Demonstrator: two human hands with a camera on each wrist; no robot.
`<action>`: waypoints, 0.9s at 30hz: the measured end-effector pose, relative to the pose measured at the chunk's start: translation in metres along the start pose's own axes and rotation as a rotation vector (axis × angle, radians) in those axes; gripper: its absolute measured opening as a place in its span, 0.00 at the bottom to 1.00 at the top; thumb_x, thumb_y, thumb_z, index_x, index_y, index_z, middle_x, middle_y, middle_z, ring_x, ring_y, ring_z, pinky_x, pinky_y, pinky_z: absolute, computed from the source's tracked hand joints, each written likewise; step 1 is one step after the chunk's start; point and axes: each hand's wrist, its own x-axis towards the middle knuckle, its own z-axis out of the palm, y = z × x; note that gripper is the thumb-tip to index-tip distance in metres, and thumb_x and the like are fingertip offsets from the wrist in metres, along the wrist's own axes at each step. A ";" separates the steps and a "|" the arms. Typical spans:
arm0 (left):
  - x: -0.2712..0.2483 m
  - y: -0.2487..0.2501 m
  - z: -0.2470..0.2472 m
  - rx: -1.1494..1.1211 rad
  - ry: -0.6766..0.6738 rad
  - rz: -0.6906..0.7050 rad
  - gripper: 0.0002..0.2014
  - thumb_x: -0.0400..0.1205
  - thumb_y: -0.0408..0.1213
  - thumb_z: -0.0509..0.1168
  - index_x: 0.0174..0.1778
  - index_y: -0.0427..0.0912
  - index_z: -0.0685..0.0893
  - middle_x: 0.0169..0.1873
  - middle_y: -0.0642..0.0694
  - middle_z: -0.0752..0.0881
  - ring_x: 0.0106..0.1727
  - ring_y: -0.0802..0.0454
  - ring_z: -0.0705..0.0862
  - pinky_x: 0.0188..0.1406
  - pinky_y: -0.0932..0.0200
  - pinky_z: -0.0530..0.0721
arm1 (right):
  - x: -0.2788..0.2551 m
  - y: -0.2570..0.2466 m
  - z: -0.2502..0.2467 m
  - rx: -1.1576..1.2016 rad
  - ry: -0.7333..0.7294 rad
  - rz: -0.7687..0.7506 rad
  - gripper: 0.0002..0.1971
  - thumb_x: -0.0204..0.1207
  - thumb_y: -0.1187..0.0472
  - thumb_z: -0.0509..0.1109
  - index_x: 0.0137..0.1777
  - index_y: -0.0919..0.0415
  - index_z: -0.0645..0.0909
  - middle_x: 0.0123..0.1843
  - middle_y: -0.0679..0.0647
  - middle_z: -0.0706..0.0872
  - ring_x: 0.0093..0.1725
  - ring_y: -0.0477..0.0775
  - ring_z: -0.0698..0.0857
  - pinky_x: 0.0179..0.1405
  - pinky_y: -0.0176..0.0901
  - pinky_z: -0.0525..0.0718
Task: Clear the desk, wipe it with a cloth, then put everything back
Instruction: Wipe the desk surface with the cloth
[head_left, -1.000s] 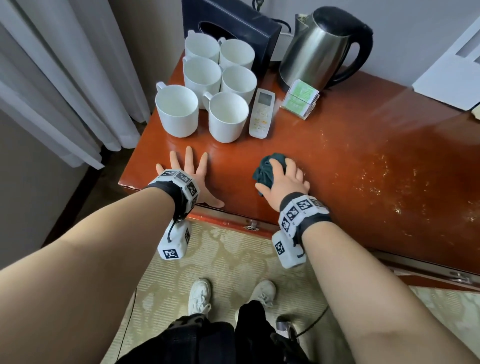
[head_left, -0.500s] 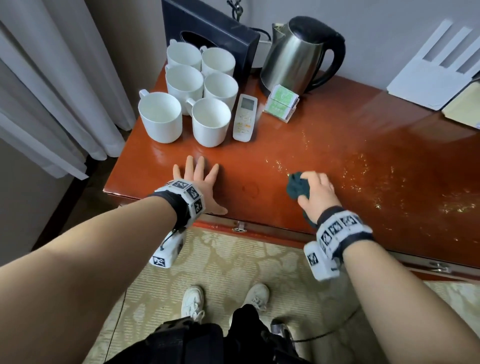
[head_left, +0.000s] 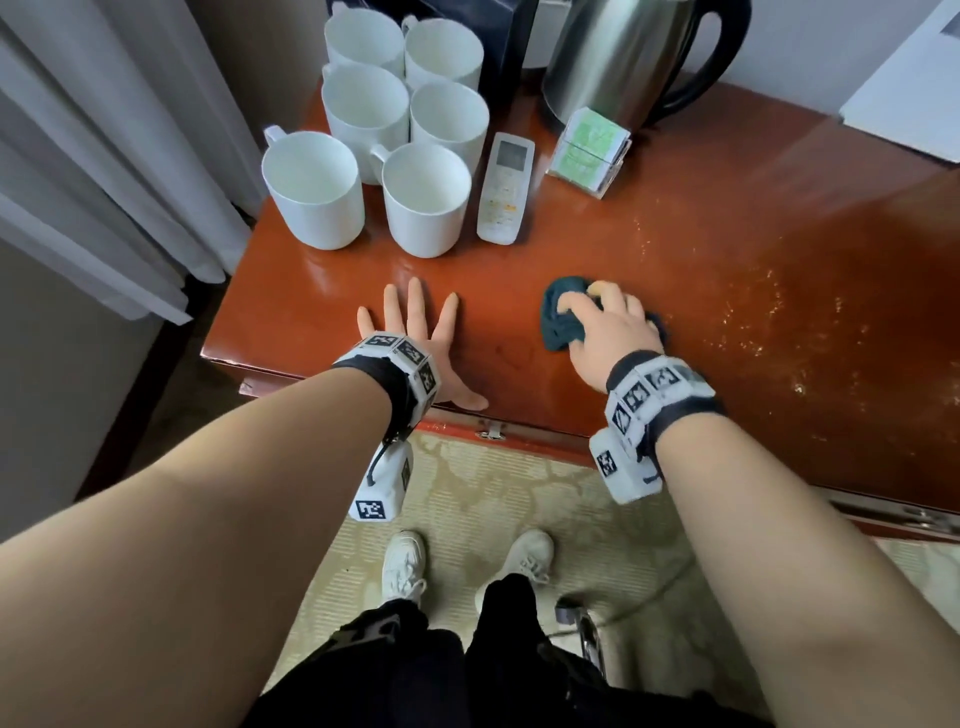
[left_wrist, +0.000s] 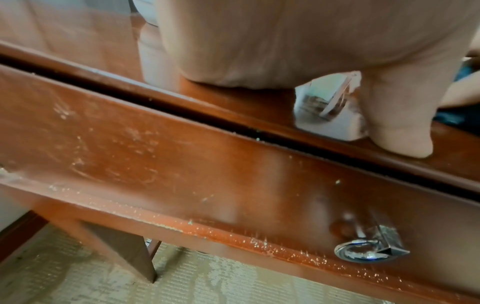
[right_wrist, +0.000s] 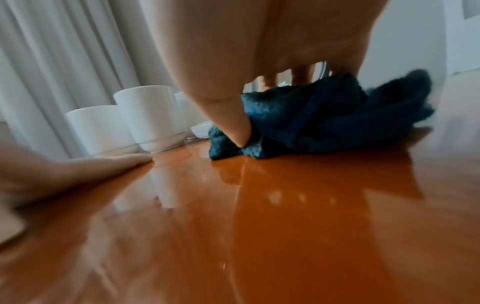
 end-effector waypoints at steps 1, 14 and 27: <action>0.000 0.000 0.000 -0.002 -0.002 0.001 0.64 0.62 0.74 0.67 0.80 0.56 0.29 0.79 0.41 0.26 0.80 0.36 0.29 0.76 0.30 0.36 | -0.012 0.004 0.001 -0.012 -0.008 0.002 0.20 0.76 0.64 0.60 0.65 0.45 0.70 0.76 0.53 0.62 0.73 0.62 0.63 0.66 0.58 0.69; -0.005 -0.002 -0.003 0.003 -0.009 0.026 0.63 0.64 0.74 0.66 0.80 0.55 0.30 0.79 0.40 0.27 0.80 0.35 0.29 0.76 0.29 0.37 | -0.072 0.013 -0.025 0.695 0.012 0.221 0.13 0.78 0.67 0.61 0.59 0.54 0.69 0.52 0.50 0.75 0.47 0.52 0.77 0.43 0.38 0.73; -0.004 -0.001 -0.002 0.003 0.013 0.013 0.63 0.62 0.75 0.66 0.81 0.56 0.31 0.80 0.40 0.28 0.81 0.35 0.29 0.76 0.30 0.37 | -0.060 -0.024 0.022 0.092 -0.076 0.308 0.37 0.76 0.36 0.60 0.81 0.43 0.49 0.84 0.57 0.44 0.81 0.64 0.52 0.76 0.59 0.59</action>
